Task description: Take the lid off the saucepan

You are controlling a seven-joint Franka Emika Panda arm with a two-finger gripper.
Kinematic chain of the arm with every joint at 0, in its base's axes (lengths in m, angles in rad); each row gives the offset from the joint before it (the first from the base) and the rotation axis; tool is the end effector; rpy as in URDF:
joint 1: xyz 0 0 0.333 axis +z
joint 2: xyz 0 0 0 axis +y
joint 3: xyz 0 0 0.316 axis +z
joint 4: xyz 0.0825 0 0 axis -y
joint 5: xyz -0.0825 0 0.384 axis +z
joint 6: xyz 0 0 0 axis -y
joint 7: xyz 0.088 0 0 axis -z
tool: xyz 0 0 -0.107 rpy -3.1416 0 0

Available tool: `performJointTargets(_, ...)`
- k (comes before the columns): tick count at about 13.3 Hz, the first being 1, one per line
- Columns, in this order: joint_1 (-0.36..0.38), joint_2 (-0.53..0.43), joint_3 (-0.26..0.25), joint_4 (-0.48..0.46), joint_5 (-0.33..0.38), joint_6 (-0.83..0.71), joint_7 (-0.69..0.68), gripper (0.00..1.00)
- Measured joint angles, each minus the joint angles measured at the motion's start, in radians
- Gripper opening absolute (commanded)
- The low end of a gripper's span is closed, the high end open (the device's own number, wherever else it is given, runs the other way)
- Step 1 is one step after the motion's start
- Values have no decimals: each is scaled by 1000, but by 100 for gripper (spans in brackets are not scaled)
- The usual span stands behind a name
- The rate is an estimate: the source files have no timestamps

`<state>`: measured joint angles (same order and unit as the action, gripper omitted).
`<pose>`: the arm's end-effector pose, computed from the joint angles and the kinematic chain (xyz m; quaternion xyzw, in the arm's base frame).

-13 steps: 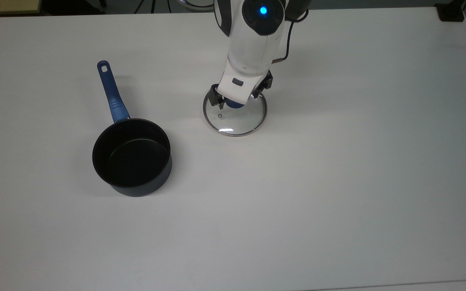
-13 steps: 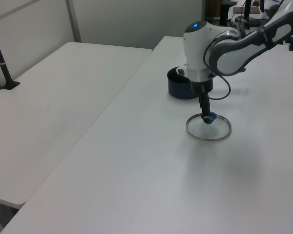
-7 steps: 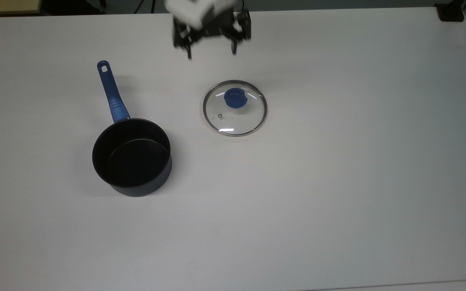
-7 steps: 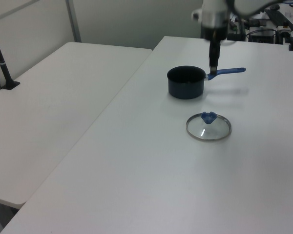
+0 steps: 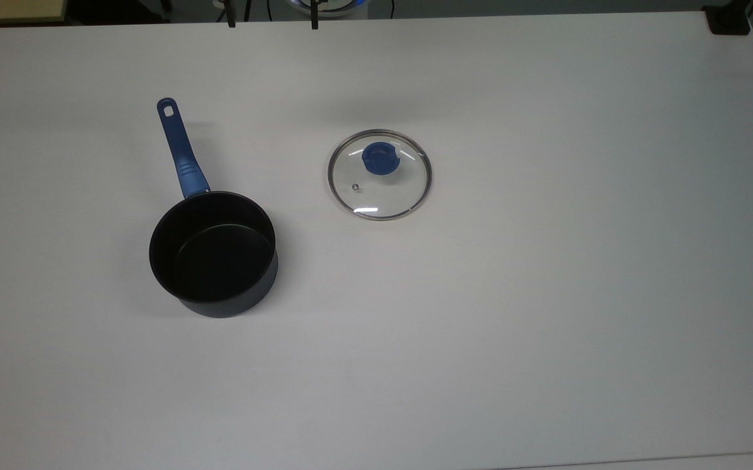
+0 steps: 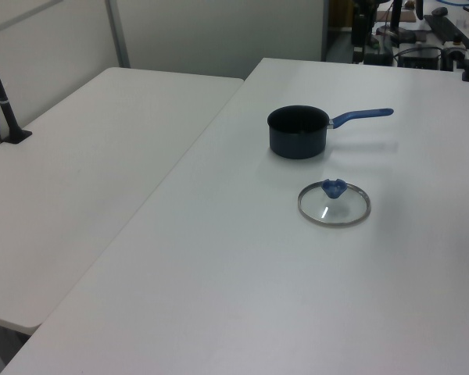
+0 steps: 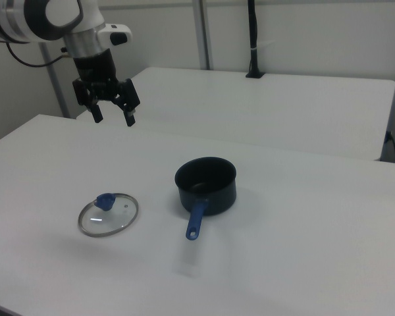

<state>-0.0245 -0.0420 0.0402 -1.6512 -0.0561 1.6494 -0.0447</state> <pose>0.5483 0.0035 0.6167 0.9989 0.0318 0.0197 0.0291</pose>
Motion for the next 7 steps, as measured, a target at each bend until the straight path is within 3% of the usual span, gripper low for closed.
performJointTargets(7, 2, 36, 0, 13, 11, -6, 1, 100)
